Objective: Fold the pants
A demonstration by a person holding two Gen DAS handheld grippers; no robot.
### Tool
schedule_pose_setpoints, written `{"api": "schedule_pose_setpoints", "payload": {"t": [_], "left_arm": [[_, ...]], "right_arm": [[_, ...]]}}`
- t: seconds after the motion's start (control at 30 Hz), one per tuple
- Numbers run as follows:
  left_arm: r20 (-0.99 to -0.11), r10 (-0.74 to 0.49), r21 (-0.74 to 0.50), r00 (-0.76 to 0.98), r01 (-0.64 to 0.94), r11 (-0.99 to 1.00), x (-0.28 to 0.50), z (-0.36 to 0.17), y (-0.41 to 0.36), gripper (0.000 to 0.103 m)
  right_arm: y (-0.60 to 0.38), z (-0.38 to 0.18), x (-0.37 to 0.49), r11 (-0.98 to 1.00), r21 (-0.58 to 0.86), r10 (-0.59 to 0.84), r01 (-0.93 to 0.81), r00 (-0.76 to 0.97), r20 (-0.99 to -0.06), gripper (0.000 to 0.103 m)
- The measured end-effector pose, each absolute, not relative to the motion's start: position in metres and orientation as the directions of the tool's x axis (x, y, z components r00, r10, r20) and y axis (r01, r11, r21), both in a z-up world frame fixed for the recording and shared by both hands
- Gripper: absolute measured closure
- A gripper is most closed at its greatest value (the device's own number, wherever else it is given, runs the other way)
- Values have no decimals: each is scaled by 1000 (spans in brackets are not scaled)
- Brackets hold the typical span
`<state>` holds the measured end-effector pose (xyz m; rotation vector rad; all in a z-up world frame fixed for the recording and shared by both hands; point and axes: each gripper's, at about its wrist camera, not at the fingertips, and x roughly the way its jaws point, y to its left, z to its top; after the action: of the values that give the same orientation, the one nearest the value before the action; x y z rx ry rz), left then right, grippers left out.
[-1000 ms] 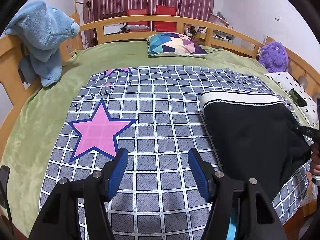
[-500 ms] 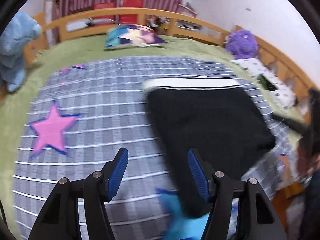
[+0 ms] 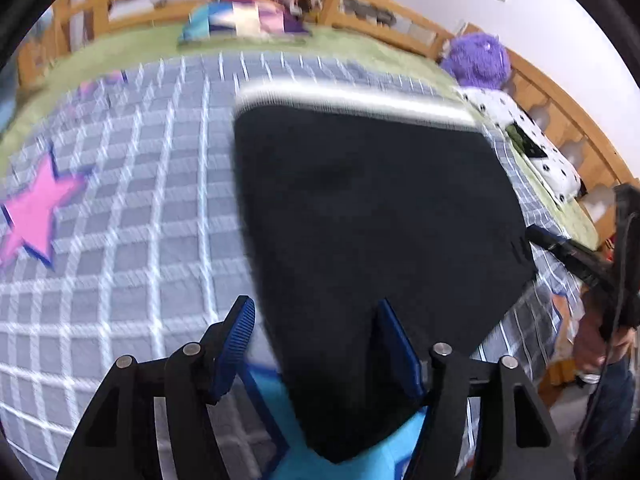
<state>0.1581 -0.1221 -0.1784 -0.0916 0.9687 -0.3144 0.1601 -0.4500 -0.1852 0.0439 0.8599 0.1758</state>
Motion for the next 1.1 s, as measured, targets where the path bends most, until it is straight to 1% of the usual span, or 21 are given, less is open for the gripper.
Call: {"api": "schedule_pose_setpoints", "payload": {"t": [0.03, 0.07, 0.1, 0.23, 0.37, 0.47, 0.53, 0.57, 0.7, 0.8, 0.87, 0.93, 0.97, 1.03, 1.1], "left_arm": [[-790, -300, -210, 534, 224, 952, 162, -174, -121, 41], [-785, -298, -209, 543, 221, 953, 169, -169, -121, 41], [-780, -297, -213, 550, 212, 954, 176, -165, -120, 41], [-760, -293, -216, 580, 200, 956, 210, -155, -127, 41], [-752, -280, -181, 597, 221, 958, 239, -161, -142, 41], [-772, -243, -144, 587, 212, 967, 263, -181, -153, 41], [-786, -198, -99, 586, 197, 975, 277, -193, -159, 37], [-788, -196, -94, 584, 201, 975, 279, -196, -159, 35], [-795, -225, -124, 564, 212, 969, 273, -189, -153, 35], [-801, -287, -194, 525, 226, 955, 251, -186, -147, 35], [-809, -273, -160, 520, 252, 954, 229, -190, -149, 35], [-796, -237, -88, 557, 280, 956, 199, -192, -149, 35], [-793, -230, -73, 564, 287, 955, 188, -193, -147, 35], [-804, -257, -102, 537, 301, 948, 168, -199, -144, 34], [-798, -270, -135, 539, 277, 951, 153, -200, -137, 34]], "right_arm": [[-453, -175, 165, 983, 122, 181, -134, 667, -723, 80], [-455, -167, 173, 983, 132, 185, -130, 690, -700, 75], [-454, -160, 181, 982, 138, 188, -128, 706, -683, 73], [-446, -149, 227, 980, 142, 199, -140, 728, -656, 73], [-425, -160, 269, 978, 113, 206, -176, 710, -674, 73], [-420, -192, 299, 985, 50, 152, -167, 681, -717, 72], [-423, -206, 306, 988, 14, 116, -152, 692, -712, 72], [-425, -207, 306, 989, 16, 117, -149, 696, -708, 72], [-430, -203, 314, 990, 58, 132, -132, 673, -728, 73], [-429, -190, 295, 993, 51, 109, -106, 665, -739, 72], [-429, -187, 270, 990, 61, 128, -123, 662, -739, 68], [-426, -193, 240, 989, 37, 121, -142, 651, -749, 66], [-425, -196, 224, 989, 19, 110, -144, 654, -748, 65], [-426, -203, 190, 990, -16, 85, -143, 669, -738, 56], [-429, -212, 169, 991, -11, 79, -134, 645, -760, 54]]}}
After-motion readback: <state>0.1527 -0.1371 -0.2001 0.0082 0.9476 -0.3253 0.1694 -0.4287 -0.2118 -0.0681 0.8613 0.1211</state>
